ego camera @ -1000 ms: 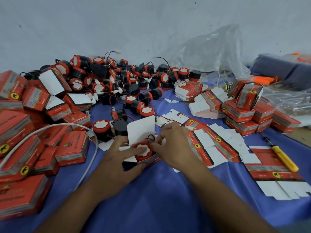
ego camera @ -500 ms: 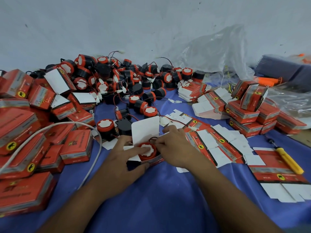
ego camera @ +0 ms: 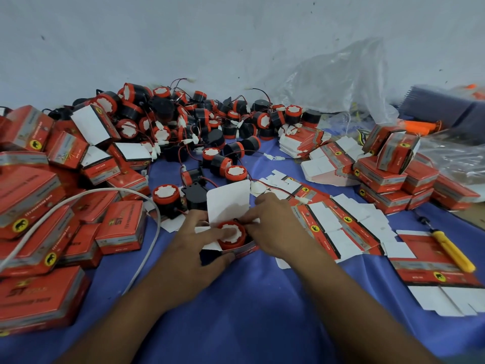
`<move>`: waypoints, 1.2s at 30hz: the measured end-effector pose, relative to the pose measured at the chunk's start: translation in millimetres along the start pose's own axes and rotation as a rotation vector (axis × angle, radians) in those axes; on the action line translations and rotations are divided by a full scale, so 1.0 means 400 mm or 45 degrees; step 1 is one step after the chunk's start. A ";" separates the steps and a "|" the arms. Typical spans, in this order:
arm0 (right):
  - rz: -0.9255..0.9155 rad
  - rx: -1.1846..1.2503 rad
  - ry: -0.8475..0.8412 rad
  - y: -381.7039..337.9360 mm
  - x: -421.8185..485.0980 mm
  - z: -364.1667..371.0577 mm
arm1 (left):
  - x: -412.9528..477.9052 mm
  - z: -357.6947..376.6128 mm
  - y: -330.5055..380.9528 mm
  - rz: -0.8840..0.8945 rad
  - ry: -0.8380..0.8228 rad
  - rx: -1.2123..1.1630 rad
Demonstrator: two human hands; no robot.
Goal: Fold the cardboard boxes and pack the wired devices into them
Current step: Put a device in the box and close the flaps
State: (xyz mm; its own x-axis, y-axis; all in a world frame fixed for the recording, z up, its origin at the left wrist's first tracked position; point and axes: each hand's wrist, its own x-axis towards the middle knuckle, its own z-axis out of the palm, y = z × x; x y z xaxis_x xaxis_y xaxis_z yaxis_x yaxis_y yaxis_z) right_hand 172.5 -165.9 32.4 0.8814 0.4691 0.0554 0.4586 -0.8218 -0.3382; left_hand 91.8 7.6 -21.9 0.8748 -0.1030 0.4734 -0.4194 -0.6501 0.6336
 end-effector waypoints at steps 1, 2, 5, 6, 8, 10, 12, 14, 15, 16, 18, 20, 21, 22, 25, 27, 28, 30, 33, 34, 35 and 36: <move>-0.015 -0.056 -0.082 -0.004 0.002 -0.004 | -0.002 0.001 0.004 0.000 -0.003 0.011; -0.020 -0.066 -0.138 -0.007 0.005 -0.009 | -0.003 0.004 0.008 -0.002 0.010 0.021; 0.022 0.040 -0.213 -0.008 0.006 -0.020 | 0.004 0.010 0.015 -0.107 0.258 -0.152; 0.045 0.096 -0.205 -0.006 0.006 -0.020 | 0.010 0.007 0.018 -0.165 0.375 -0.269; 0.114 0.255 -0.103 0.000 0.008 -0.013 | 0.020 0.000 0.023 -0.200 0.530 -0.418; 0.217 0.352 0.068 0.001 0.013 0.002 | 0.019 -0.002 0.033 -0.170 0.583 -0.482; 0.282 0.406 0.171 0.007 0.017 0.018 | 0.014 0.002 0.049 -0.126 0.632 -0.515; 0.276 0.516 0.236 0.013 0.018 0.024 | 0.005 0.012 0.055 -0.107 0.710 -0.393; 0.271 0.562 0.255 0.015 0.019 0.026 | 0.003 0.015 0.056 -0.139 0.743 -0.291; 0.272 0.582 0.270 0.017 0.018 0.028 | 0.003 0.016 0.058 -0.213 0.767 -0.212; 0.265 0.590 0.313 0.015 0.015 0.035 | 0.007 0.019 0.061 -0.374 0.744 -0.180; 0.251 0.581 0.377 0.008 0.010 0.042 | 0.008 0.023 0.059 -0.381 0.664 -0.206; 0.236 0.562 0.409 0.002 0.006 0.043 | 0.008 0.021 0.058 -0.343 0.627 -0.207; 0.208 0.526 0.435 -0.002 0.002 0.045 | 0.007 0.017 0.057 -0.300 0.588 -0.206; 0.105 0.362 0.429 -0.015 -0.019 0.047 | 0.008 0.009 0.047 -0.130 0.427 -0.028; 0.002 0.305 0.439 -0.017 -0.037 0.054 | 0.009 0.005 0.040 -0.066 0.344 0.142; -0.050 0.297 0.452 -0.012 -0.044 0.059 | 0.010 0.005 0.038 -0.077 0.320 0.163; -0.137 0.355 0.485 0.000 -0.054 0.067 | 0.014 0.003 0.038 -0.097 0.308 0.183; -0.271 0.563 0.463 0.008 -0.063 0.086 | 0.014 0.005 0.034 -0.141 0.346 0.219; -0.308 0.568 0.423 0.008 -0.063 0.094 | 0.014 0.004 0.030 -0.164 0.377 0.228; -0.327 0.570 0.373 0.009 -0.064 0.101 | 0.013 0.002 0.026 -0.197 0.406 0.225; -0.327 0.594 0.320 0.009 -0.061 0.105 | 0.013 -0.001 0.022 -0.223 0.425 0.197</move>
State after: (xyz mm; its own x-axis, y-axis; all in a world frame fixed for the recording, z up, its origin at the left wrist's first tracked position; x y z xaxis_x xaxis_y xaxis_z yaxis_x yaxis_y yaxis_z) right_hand 148.0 -166.8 -9.6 0.7746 0.4966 0.3917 0.6128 -0.4359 -0.6592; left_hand 92.5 1.9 -13.7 0.7924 0.2524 0.5553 -0.2075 -0.7445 0.6345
